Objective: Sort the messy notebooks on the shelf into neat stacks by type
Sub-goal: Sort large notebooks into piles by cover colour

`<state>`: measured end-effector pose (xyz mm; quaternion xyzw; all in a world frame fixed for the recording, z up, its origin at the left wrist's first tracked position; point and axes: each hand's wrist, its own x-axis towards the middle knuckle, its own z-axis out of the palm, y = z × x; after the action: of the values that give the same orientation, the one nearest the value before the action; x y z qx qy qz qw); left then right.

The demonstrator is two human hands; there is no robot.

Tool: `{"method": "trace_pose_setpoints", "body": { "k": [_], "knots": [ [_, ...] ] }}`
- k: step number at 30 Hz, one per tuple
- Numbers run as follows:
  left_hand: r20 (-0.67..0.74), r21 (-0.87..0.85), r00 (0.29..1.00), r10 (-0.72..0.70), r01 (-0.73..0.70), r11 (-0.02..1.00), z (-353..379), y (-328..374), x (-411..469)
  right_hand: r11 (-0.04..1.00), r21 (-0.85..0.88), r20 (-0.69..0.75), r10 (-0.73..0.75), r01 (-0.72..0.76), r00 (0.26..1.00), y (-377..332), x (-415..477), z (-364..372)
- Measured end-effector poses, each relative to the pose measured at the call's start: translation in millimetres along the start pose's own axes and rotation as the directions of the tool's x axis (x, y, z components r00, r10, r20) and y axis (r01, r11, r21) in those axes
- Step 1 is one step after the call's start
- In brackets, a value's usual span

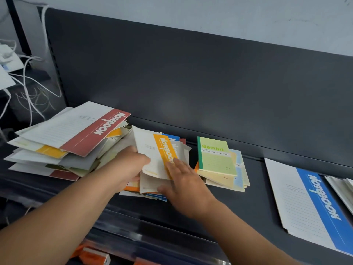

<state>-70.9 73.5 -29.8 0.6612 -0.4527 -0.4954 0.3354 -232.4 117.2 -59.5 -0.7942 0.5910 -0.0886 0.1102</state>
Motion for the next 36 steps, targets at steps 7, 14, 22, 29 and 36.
{"method": "trace_pose_setpoints", "body": {
  "k": [7, 14, 22, 29, 36],
  "knots": [
    [0.091, -0.327, 0.986, -0.142, 0.164, 0.931, 3.7, 4.8, -0.4, 0.999, 0.031, 0.147, -0.009, 0.004, 0.989, -2.7, -3.5, 14.6],
    [0.02, -0.205, 0.994, -0.104, 0.106, 0.973, 4.4, -4.5, 9.4, 0.988, 0.154, 0.14, -0.054, 0.032, 0.989, 0.7, -5.1, 3.6],
    [-0.087, -0.316, 0.996, 0.03, -0.056, 0.947, -29.2, 17.6, 11.0, 0.892, 0.452, -0.197, 0.083, 0.016, 0.977, -4.6, 2.5, -28.7],
    [0.03, -0.452, 0.992, 0.125, -0.098, 0.886, -31.4, 34.5, 0.2, 0.44, 0.881, -0.016, 0.4, -0.177, 0.916, 3.9, 21.7, -60.1],
    [0.028, -0.308, 0.971, 0.236, -0.217, 0.926, 16.8, 50.4, -14.7, 0.155, 0.947, 0.184, 0.458, -0.283, 0.87, 29.1, 4.4, -68.7]
  ]
}}
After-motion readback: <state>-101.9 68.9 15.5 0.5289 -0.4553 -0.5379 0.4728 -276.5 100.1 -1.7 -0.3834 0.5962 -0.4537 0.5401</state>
